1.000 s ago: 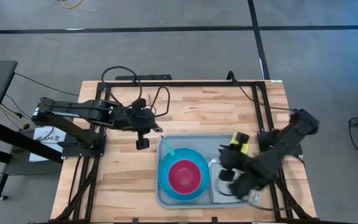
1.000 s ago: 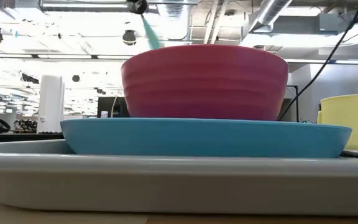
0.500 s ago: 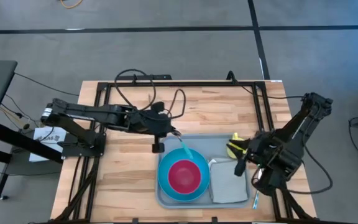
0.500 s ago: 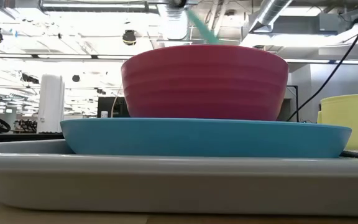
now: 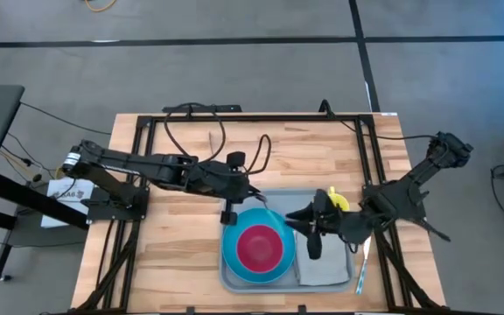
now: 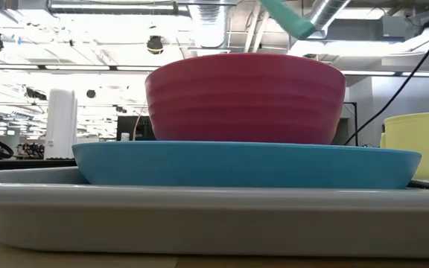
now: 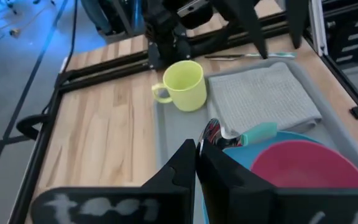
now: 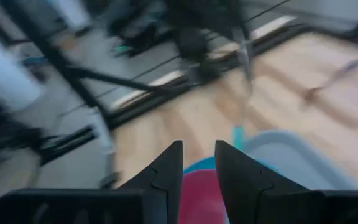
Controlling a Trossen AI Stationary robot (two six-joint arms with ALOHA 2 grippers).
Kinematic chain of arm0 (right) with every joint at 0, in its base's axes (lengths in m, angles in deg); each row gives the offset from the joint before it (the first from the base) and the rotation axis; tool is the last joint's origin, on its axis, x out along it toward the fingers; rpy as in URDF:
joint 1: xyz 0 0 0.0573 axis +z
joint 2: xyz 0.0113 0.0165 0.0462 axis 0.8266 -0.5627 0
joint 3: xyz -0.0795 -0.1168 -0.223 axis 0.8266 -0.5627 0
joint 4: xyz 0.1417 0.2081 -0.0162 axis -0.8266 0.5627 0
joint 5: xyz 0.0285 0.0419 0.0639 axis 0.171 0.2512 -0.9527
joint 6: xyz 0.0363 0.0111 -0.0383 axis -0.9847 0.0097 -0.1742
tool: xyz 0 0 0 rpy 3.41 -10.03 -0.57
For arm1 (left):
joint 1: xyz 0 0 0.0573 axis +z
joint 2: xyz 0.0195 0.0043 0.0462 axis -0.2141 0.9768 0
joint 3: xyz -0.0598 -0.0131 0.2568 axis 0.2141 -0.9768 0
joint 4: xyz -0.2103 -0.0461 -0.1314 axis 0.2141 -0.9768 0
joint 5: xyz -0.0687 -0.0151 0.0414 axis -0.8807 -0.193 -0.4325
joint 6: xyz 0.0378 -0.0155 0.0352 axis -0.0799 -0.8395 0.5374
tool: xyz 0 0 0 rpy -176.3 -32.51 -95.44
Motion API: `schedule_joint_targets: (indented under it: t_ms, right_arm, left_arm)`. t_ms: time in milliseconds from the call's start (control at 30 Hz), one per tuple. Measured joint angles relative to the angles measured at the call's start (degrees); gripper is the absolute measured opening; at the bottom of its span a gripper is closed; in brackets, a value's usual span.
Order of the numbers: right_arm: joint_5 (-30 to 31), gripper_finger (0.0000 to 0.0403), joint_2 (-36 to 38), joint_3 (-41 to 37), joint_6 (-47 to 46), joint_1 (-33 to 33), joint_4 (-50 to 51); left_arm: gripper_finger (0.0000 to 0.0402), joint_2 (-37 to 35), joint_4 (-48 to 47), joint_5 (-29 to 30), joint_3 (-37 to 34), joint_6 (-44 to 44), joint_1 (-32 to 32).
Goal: Set up tray
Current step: Put the blue spoon to the right on the gray table napkin
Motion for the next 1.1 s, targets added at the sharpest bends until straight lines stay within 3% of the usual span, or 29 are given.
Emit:
schedule_joint_targets:
  t_ms: [267, 467, 700, 1100]
  right_arm:
    - [-2.92, 0.0088, -0.71, 0.00, -3.83, -5.63, 4.91]
    - [-15.56, 0.0088, -4.44, -0.04, 1.55, -8.86, 1.02]
    - [-24.40, 0.0088, -10.49, 0.02, 4.15, -11.83, -6.77]
    - [-24.83, 0.0072, -11.79, 0.00, 6.17, -14.04, -5.75]
  left_arm:
    - [0.0000, -0.02, -0.23, -0.36, 0.00, 2.82, -2.56]
    - [0.0000, -0.04, 0.56, 0.24, 0.00, 4.45, -4.16]
    - [0.0000, -0.04, 1.92, 1.81, 0.00, 5.71, -5.02]
    - [0.0000, -0.09, 0.67, 4.84, 0.00, 5.03, -5.05]
